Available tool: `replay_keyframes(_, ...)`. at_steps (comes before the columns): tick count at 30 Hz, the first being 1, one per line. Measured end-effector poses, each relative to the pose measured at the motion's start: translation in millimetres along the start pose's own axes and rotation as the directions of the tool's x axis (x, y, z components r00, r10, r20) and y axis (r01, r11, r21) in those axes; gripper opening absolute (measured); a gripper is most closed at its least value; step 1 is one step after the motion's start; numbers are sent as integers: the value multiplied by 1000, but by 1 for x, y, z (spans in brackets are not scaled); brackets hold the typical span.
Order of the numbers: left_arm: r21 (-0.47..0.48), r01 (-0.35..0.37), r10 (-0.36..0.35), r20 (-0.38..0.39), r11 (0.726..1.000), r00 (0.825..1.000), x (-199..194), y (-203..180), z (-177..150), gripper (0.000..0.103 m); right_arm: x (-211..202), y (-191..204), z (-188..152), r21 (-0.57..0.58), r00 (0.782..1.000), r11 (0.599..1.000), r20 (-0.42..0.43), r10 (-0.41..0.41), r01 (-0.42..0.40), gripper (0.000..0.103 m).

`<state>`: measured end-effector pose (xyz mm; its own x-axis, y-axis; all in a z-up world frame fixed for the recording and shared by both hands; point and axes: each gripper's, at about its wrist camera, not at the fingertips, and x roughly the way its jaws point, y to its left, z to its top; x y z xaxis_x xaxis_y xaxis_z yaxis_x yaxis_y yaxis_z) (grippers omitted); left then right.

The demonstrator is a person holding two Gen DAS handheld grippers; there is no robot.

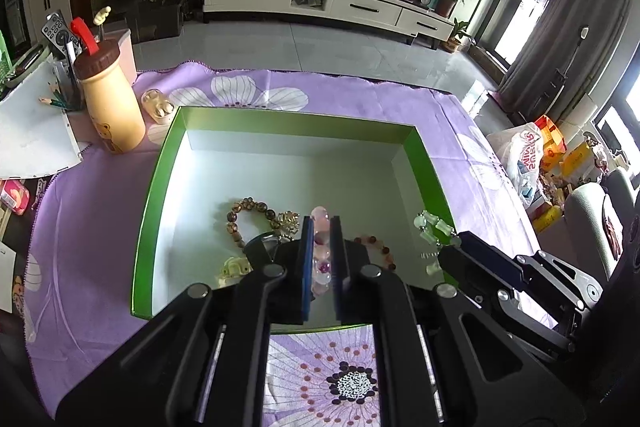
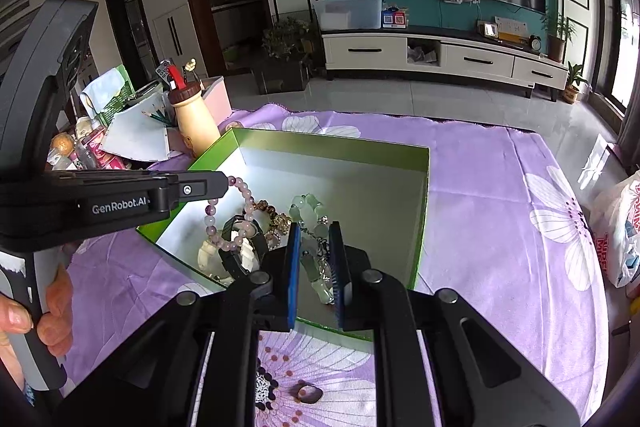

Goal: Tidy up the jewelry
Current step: 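Carry both bracelets over the green box and lower them inside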

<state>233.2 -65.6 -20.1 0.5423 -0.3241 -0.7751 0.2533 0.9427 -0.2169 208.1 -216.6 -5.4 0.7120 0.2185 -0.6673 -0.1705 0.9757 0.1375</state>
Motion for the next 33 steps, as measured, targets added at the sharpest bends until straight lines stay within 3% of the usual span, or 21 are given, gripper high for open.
replay_keyframes(33,-11,-31,29,-97,999,995,69,1,17,8,60,-21,3,81,996,997,-90,10,-3,14)
